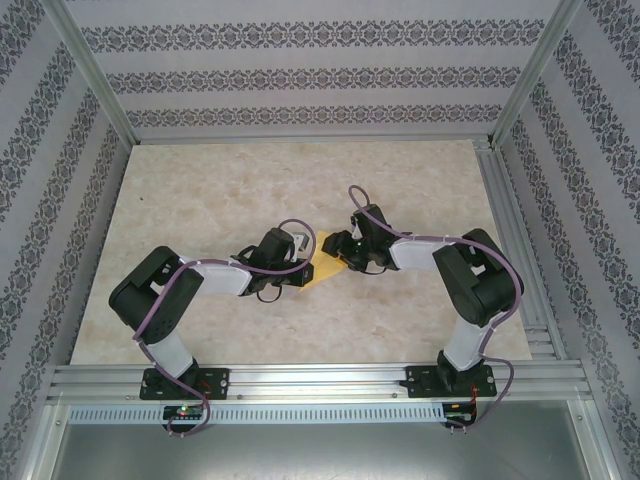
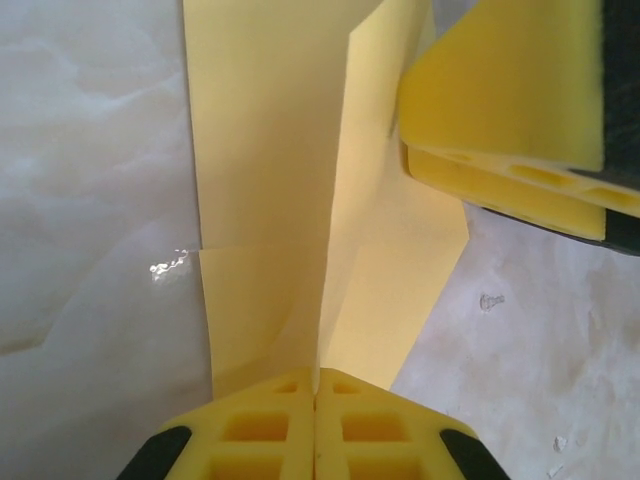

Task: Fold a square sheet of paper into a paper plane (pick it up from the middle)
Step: Fourth fold the wing at the center of the table.

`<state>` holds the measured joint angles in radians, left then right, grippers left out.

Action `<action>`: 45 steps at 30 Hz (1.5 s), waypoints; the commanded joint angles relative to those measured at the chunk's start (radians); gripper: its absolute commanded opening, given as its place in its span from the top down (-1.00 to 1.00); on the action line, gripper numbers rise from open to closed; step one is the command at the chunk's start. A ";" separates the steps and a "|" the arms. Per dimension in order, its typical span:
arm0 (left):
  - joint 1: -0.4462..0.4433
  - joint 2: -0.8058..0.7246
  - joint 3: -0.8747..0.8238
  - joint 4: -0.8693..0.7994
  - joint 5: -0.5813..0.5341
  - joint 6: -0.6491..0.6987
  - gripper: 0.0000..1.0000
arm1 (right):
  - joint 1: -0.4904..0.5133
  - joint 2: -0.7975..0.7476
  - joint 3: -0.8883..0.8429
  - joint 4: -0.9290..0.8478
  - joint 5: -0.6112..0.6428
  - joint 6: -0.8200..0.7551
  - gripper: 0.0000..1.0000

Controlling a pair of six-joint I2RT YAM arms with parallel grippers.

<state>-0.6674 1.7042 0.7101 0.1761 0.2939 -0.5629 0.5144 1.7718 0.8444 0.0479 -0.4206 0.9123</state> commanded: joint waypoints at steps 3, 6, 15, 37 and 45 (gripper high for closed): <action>0.024 0.011 -0.043 0.112 0.065 -0.067 0.87 | -0.002 -0.070 0.013 -0.026 -0.022 -0.093 -0.03; 0.030 0.011 -0.058 0.155 0.090 -0.106 0.87 | 0.007 -0.069 0.023 -0.048 -0.029 -0.114 -0.02; 0.049 0.001 -0.084 0.185 0.096 -0.200 0.86 | 0.035 -0.001 0.099 -0.125 -0.009 -0.145 0.03; 0.073 0.050 -0.075 0.172 0.118 -0.240 0.84 | 0.066 0.090 0.198 -0.267 0.048 -0.206 -0.09; 0.081 0.046 -0.083 0.188 0.126 -0.255 0.86 | 0.081 0.073 0.203 -0.248 0.032 -0.230 -0.08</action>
<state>-0.6022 1.7363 0.6384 0.3294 0.4137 -0.7990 0.5808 1.8511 1.0279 -0.2100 -0.3916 0.7128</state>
